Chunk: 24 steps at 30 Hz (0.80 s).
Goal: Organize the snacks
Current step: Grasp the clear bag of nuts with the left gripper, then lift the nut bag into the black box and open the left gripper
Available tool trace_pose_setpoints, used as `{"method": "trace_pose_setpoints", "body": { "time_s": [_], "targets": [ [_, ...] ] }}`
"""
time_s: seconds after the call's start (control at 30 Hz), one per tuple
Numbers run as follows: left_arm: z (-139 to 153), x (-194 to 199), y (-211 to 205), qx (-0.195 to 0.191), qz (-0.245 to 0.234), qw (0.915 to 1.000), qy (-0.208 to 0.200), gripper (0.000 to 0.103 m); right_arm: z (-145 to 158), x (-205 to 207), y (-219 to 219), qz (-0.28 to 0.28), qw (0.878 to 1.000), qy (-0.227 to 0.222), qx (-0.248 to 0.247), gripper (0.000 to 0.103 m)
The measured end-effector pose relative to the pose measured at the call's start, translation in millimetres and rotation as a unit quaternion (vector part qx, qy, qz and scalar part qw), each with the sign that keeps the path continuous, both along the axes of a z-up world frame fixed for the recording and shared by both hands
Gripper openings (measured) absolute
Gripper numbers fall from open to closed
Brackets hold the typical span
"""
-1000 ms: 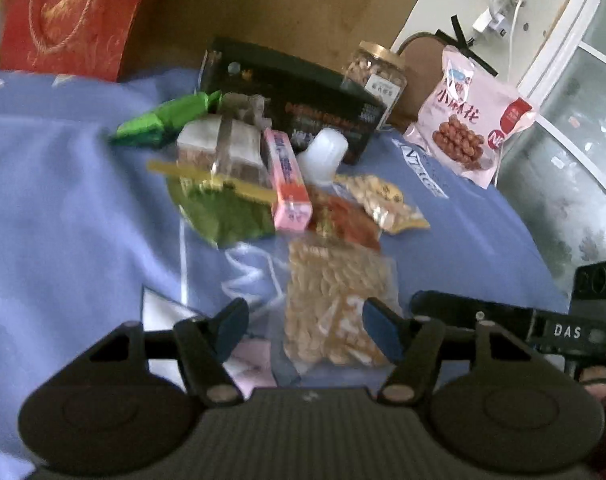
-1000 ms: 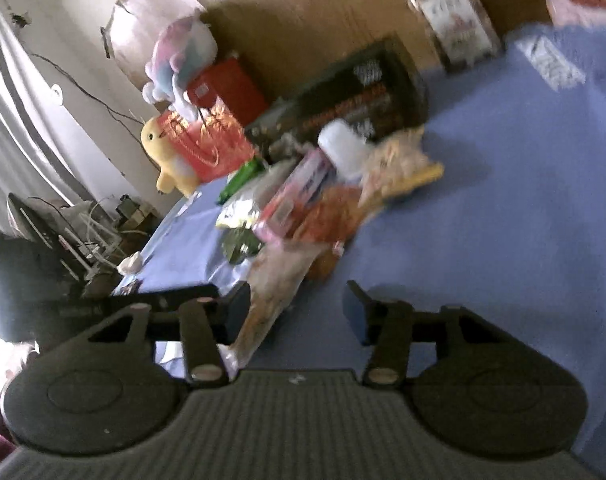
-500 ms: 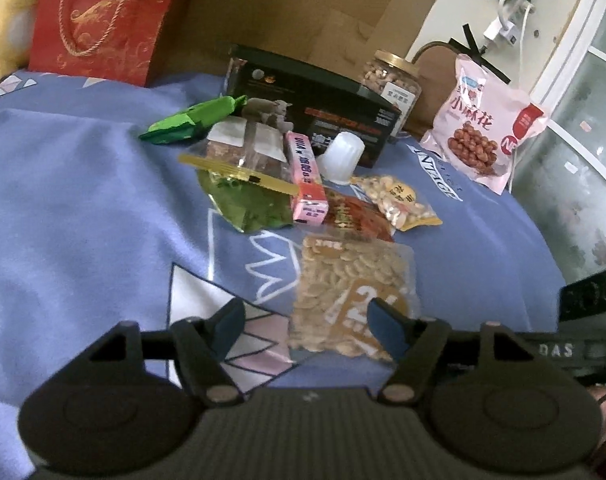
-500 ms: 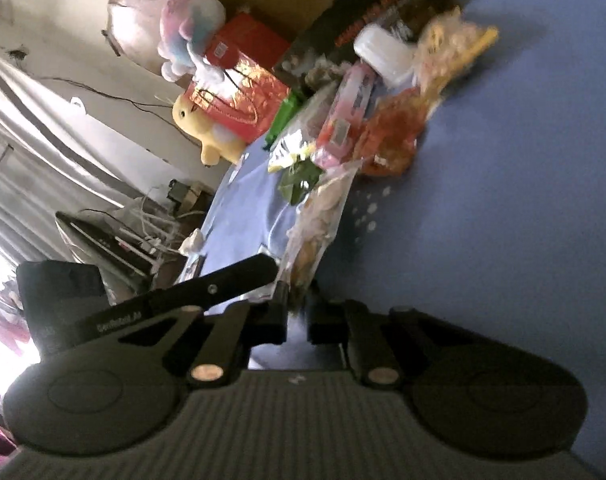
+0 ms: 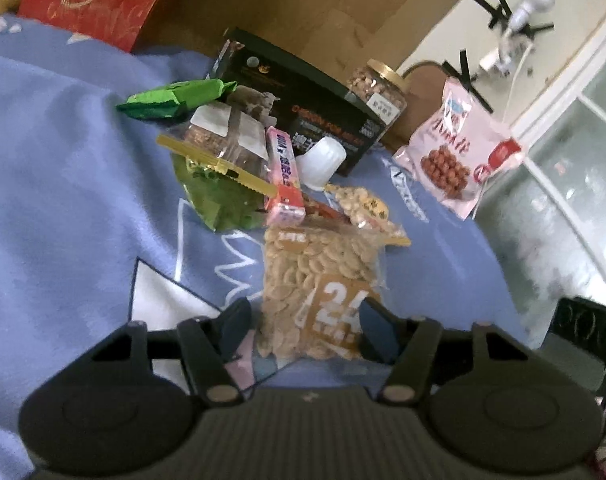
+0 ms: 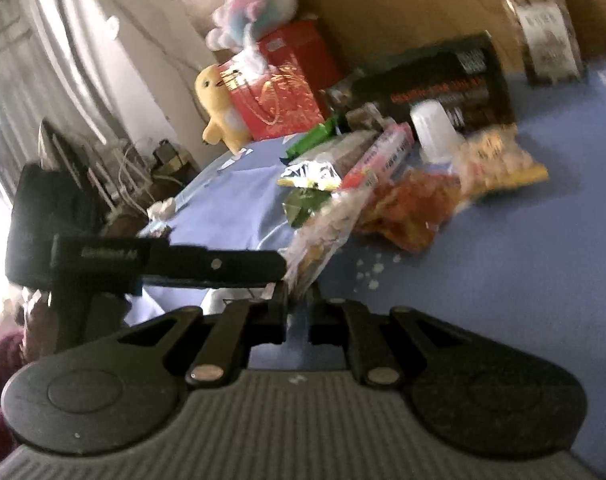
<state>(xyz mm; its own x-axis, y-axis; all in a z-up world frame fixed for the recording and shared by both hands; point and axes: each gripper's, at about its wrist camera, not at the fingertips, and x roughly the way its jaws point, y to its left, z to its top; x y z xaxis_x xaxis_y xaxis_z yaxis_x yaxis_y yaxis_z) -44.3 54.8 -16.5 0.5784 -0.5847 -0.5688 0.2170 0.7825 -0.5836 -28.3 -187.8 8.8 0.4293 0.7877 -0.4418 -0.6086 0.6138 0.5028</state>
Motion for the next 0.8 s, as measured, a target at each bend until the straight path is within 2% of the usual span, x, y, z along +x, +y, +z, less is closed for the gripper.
{"method": "trace_pose_setpoints", "body": {
  "time_s": [0.13,0.27,0.3,0.37,0.4,0.43,0.47,0.5,0.6,0.67,0.73,0.8],
  "targets": [
    [-3.0,5.1,6.5,-0.030,0.007,0.9995,0.007,0.054,0.5,-2.9,3.7,-0.002,1.000,-0.009,-0.001,0.011],
    [-4.7,7.5,10.0,-0.047,0.005,0.9989,0.009,0.057,-3.2,-0.2,1.2,-0.017,0.999,0.025,0.031,0.014],
    [-6.1,8.3,9.0,-0.041,0.006,0.9991,0.012,0.057,-6.9,4.3,-0.5,-0.022,0.998,0.043,0.043,0.018],
    [-7.5,8.6,8.4,-0.043,0.002,0.9990,0.007,0.059,-14.3,11.3,7.5,-0.026,0.994,0.088,0.054,0.044],
    [-7.3,8.5,7.8,-0.043,0.002,0.9991,0.006,0.059,-18.9,14.1,9.4,-0.027,0.993,0.102,0.060,0.047],
    [-7.4,9.0,8.6,-0.044,0.001,0.9990,0.006,0.059,-20.8,15.1,10.5,-0.026,0.992,0.105,0.069,0.043],
    [-7.7,9.4,9.9,-0.046,0.000,0.9989,0.008,0.059,-21.2,17.3,12.0,-0.022,0.991,0.112,0.069,0.033],
    [-7.2,9.5,11.5,-0.047,0.001,0.9988,0.010,0.060,-21.7,19.8,9.9,-0.020,0.990,0.120,0.072,0.014],
    [-4.4,8.4,21.1,-0.059,0.005,0.9982,0.011,0.068,-24.1,21.5,-5.1,-0.025,0.981,0.145,0.126,0.011],
    [-2.5,8.2,27.3,-0.069,0.008,0.9975,0.009,0.078,-24.0,21.2,-16.6,-0.020,0.973,0.154,0.172,0.011],
    [-0.8,11.8,29.2,-0.099,-0.004,0.9950,0.013,0.078,-21.2,23.1,-23.5,-0.008,0.966,0.160,0.204,0.011],
    [2.3,17.6,24.8,-0.126,-0.023,0.9916,0.016,0.075,-15.2,25.6,-23.6,-0.005,0.965,0.160,0.210,0.011]
  ]
}}
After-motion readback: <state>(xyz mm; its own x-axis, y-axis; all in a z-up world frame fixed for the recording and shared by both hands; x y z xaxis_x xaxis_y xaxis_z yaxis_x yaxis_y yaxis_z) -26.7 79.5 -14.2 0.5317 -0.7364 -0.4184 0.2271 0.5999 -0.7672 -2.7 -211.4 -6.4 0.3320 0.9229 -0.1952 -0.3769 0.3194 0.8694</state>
